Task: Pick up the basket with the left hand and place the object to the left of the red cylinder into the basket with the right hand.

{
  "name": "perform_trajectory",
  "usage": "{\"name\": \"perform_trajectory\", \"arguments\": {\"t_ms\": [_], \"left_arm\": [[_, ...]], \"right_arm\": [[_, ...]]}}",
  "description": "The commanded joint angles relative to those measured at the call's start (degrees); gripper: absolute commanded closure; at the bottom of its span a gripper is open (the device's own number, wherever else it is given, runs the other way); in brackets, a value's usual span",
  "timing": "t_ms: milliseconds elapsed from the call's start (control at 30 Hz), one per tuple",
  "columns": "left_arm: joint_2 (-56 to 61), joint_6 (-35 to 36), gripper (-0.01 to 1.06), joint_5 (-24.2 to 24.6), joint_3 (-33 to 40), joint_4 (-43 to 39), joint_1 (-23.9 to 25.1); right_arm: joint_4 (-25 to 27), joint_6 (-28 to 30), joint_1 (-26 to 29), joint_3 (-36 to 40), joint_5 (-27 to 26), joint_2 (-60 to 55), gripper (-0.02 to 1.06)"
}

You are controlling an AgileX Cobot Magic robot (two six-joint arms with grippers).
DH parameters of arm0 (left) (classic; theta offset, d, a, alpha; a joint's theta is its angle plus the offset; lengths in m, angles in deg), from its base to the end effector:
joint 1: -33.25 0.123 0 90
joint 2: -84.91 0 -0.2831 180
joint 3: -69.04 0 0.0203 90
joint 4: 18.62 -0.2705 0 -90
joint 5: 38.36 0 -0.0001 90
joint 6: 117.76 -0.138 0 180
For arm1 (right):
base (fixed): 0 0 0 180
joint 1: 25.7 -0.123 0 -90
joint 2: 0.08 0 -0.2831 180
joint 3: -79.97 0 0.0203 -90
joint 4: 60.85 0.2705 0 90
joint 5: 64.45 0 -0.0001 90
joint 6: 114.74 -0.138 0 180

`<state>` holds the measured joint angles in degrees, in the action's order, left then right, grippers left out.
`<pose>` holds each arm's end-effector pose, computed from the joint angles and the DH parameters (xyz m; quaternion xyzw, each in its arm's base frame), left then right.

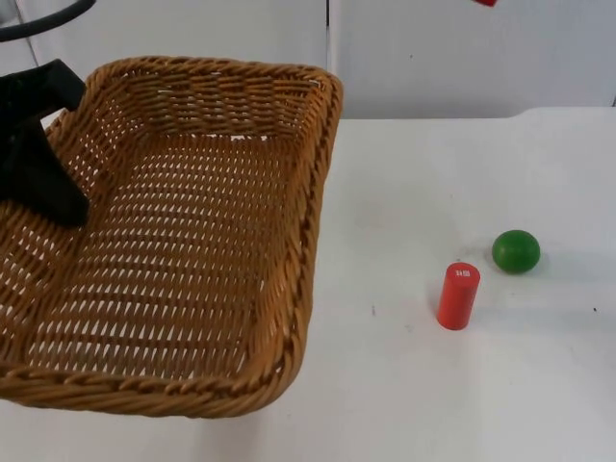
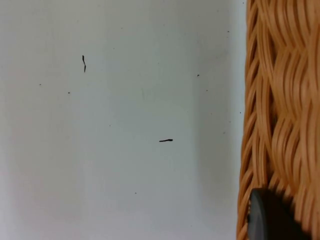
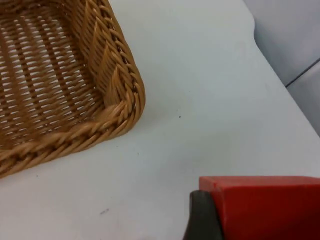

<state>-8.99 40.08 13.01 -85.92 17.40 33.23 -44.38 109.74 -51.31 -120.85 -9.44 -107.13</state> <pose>0.2989 -0.0635 0.1743 0.0136 0.9630 -0.2368 0.1282 0.3807 0.2181 0.3287 -0.5045 0.7865 0.0822 0.3466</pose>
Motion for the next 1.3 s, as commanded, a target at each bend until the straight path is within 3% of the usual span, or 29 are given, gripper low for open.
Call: {"name": "perform_trajectory", "arguments": {"t_ms": [0,900,1133,1267], "left_arm": [[1.0,0.0,1.05,0.2,-0.1,0.9,0.1],[1.0,0.0,1.05,0.2,-0.1,0.9,0.1],[1.0,0.0,1.05,0.3,-0.1,0.9,0.1],[1.0,0.0,1.05,0.3,-0.1,0.9,0.1]], "right_arm": [[0.2,-0.8,-0.2,-0.3,1.0,1.3,1.05],[0.2,-4.8,-1.1,-0.3,6.7,1.6,1.05],[-0.1,-5.3,-6.8,-0.3,3.6,0.4,1.05],[-2.7,-6.9,-12.3,-1.0,0.3,-2.7,1.05]]}}
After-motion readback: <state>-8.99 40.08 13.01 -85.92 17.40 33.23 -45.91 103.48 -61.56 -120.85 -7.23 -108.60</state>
